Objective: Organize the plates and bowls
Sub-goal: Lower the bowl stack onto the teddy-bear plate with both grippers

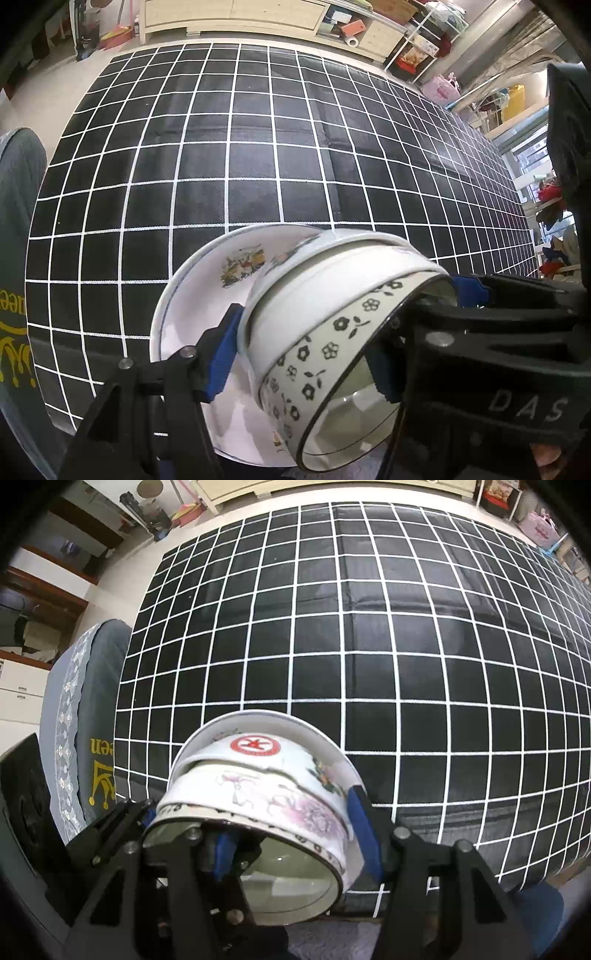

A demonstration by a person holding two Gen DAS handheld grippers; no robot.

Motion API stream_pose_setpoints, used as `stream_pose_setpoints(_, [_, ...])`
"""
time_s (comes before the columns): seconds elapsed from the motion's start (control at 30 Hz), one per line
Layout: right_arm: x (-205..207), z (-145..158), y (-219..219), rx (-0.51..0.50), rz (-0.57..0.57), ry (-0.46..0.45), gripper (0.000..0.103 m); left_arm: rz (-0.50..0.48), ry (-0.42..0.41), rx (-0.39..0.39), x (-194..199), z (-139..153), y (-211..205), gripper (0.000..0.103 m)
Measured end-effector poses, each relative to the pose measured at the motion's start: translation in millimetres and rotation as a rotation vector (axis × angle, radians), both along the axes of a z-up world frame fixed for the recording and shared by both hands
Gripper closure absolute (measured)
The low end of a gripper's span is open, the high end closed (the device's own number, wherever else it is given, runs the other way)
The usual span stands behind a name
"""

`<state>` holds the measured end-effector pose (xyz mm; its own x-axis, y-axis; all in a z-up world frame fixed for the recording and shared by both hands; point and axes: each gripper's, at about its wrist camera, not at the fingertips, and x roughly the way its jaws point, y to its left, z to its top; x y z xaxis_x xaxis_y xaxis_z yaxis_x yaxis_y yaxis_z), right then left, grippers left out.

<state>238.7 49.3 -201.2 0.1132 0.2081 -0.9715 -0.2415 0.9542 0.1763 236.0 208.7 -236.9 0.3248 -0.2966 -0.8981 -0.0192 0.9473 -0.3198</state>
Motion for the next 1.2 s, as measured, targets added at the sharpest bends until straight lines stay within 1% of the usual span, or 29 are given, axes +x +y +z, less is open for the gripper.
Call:
stream_pose_setpoints(0.13, [7.7, -1.3, 0.9, 0.004, -0.002, 0.031, 0.042, 0.006, 0.010, -0.020, 4.4, 1.5, 10.5, 0.045])
stream_pose_setpoints(0.23, [12.1, -2.3, -0.2, 0.007, -0.004, 0.049, 0.042, 0.008, 0.006, -0.034, 10.0, 2.0, 5.6, 0.048])
stream_pose_setpoints(0.33, [12.7, -2.9, -2.2, 0.015, -0.002, 0.042, 0.043, 0.003, -0.007, -0.049, 3.9, 2.4, 11.9, 0.050])
stream_pose_setpoints(0.4, [12.6, -3.5, -1.1, 0.013, 0.002, 0.053, 0.043, 0.009, 0.001, -0.047, 2.3, 1.1, 12.4, 0.052])
stream_pose_setpoints(0.53, [18.5, -2.4, 12.0, -0.035, 0.030, 0.060, 0.044, 0.027, 0.013, -0.086, 0.1, -1.5, 25.2, 0.053])
stream_pose_setpoints(0.73, [29.1, -7.8, 21.5, -0.026, 0.052, 0.109, 0.044, 0.048, 0.014, -0.093, -4.4, -0.3, 36.9, 0.053])
stream_pose_setpoints(0.8, [29.7, -9.8, 24.5, -0.026, 0.069, 0.119, 0.044, 0.056, 0.008, -0.077, -6.4, 1.9, 39.0, 0.053])
stream_pose_setpoints(0.87, [29.7, -12.8, 23.0, -0.004, 0.070, 0.133, 0.044, 0.043, -0.004, -0.045, -10.0, 4.2, 35.8, 0.053])
stream_pose_setpoints(0.97, [29.5, -16.2, 20.4, 0.029, 0.057, 0.150, 0.044, 0.043, -0.020, -0.030, -14.8, 5.9, 37.2, 0.053])
stream_pose_setpoints(1.1, [33.1, -20.5, 15.2, 0.081, 0.015, 0.193, 0.045, 0.073, -0.029, -0.055, -19.3, 7.1, 44.9, 0.053])
stream_pose_setpoints(1.2, [34.1, -22.4, 6.9, 0.119, -0.013, 0.220, 0.046, 0.064, -0.034, -0.066, -22.1, 10.0, 44.4, 0.053])
